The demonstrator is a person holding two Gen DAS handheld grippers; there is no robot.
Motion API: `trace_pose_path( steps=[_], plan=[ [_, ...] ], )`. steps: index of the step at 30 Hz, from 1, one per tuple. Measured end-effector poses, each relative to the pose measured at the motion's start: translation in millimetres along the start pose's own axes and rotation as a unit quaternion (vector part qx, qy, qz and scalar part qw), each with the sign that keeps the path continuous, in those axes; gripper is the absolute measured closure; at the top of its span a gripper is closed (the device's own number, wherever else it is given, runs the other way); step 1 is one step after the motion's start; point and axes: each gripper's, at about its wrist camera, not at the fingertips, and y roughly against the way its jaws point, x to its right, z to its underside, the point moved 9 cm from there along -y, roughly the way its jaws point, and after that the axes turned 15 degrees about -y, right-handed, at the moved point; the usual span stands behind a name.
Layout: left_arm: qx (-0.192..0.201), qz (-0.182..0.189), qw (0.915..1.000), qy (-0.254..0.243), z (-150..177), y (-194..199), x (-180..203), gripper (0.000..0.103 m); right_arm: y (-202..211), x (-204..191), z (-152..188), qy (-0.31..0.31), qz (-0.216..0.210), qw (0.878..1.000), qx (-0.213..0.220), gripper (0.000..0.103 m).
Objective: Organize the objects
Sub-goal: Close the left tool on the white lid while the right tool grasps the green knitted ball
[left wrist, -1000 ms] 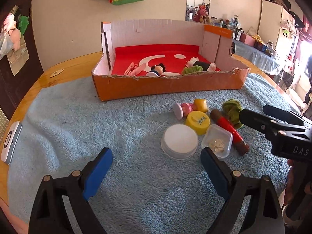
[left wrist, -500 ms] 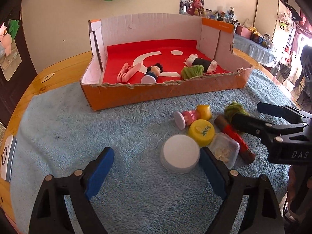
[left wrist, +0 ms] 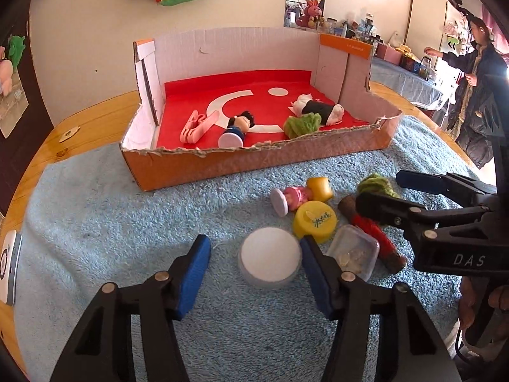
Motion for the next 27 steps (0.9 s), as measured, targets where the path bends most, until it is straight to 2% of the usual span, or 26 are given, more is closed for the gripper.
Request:
trace_pose_path(
  steps=[10, 14, 15, 19, 23, 27],
  plan=[
    [0.001, 0.0, 1.0, -0.001, 0.2, 0.7, -0.2, 0.05, 1.8, -1.6, -0.2, 0.002, -0.007, 1.0, 0.004, 0.032],
    [0.002, 0.001, 1.0, -0.001, 0.1, 1.7, -0.2, 0.059, 2.4, -0.7, 0.7, 0.002, -0.011, 1.0, 0.003, 0.037],
    [0.003, 0.002, 1.0, -0.001, -0.1, 2.4, -0.2, 0.06, 2.9, -2.6, 1.7, 0.005, -0.016, 1.0, 0.002, 0.04],
    [0.008, 0.012, 0.9999, 0.005, 0.0, 6.4, 0.7, 0.061, 4.3, -12.5, 7.2, 0.004, -0.061, 0.998, -0.017, 0.07],
    [0.014, 0.013, 0.9998, 0.008, -0.5, 12.1, 0.0, 0.061, 7.8, -12.5, 8.1, -0.004, -0.073, 0.997, -0.016, 0.076],
    [0.027, 0.01, 0.9995, 0.007, -5.2, 22.6, 0.0, 0.061, 18.9, -18.4, 5.1, 0.004, -0.076, 0.997, -0.003, 0.076]
  ],
)
